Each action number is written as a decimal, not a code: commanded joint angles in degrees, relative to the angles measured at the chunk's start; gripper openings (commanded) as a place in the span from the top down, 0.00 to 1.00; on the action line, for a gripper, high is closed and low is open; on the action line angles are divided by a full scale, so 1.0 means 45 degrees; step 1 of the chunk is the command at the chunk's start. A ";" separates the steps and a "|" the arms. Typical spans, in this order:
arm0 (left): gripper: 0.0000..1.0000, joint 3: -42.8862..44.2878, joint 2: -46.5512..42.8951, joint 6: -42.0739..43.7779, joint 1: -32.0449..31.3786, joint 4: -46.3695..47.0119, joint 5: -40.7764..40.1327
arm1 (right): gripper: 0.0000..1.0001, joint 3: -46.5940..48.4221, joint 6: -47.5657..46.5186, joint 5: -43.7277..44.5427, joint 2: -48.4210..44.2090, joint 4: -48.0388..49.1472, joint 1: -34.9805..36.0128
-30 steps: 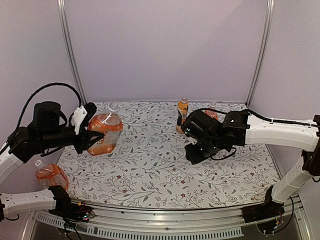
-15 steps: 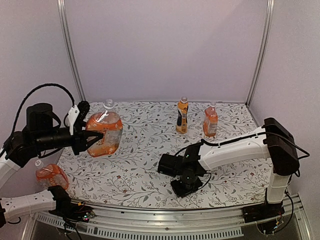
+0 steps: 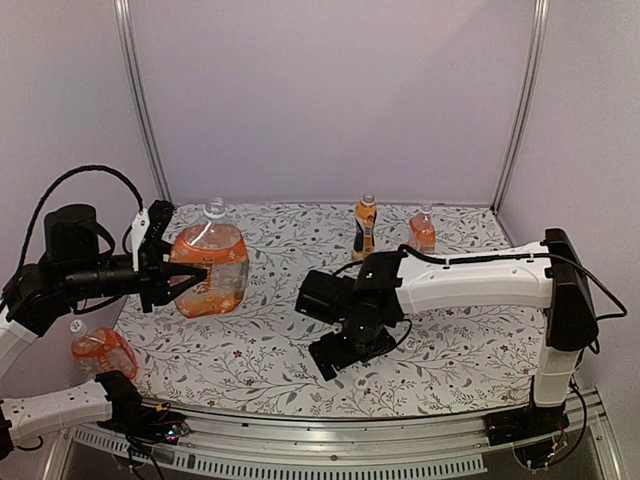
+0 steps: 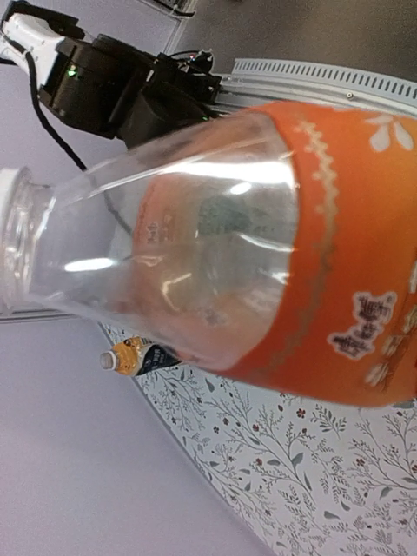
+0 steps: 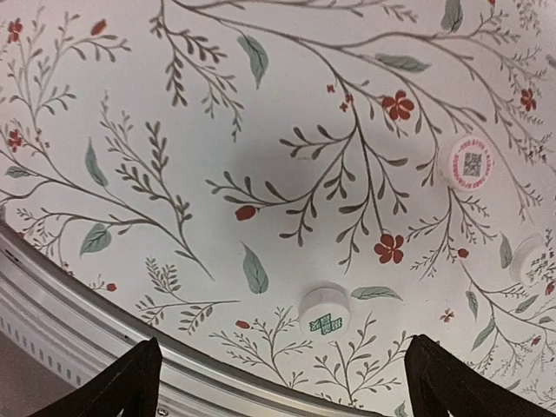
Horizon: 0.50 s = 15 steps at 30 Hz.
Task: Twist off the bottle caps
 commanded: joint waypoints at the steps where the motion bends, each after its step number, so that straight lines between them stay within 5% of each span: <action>1: 0.86 0.0512 -0.0077 -0.0169 0.0158 0.0504 0.2288 | 0.02 0.1673 -0.3096 0.0653 -0.2233 -0.0524 0.0177; 9: 0.84 0.0746 -0.0214 0.0279 0.0107 0.0812 0.5669 | 0.01 -0.0145 -0.9592 -0.3945 -0.6395 0.9231 0.0266; 15: 0.83 0.0697 -0.0060 0.0174 0.0028 0.1094 0.5725 | 0.02 0.2456 -0.9361 -0.4954 -0.4618 1.1440 0.0309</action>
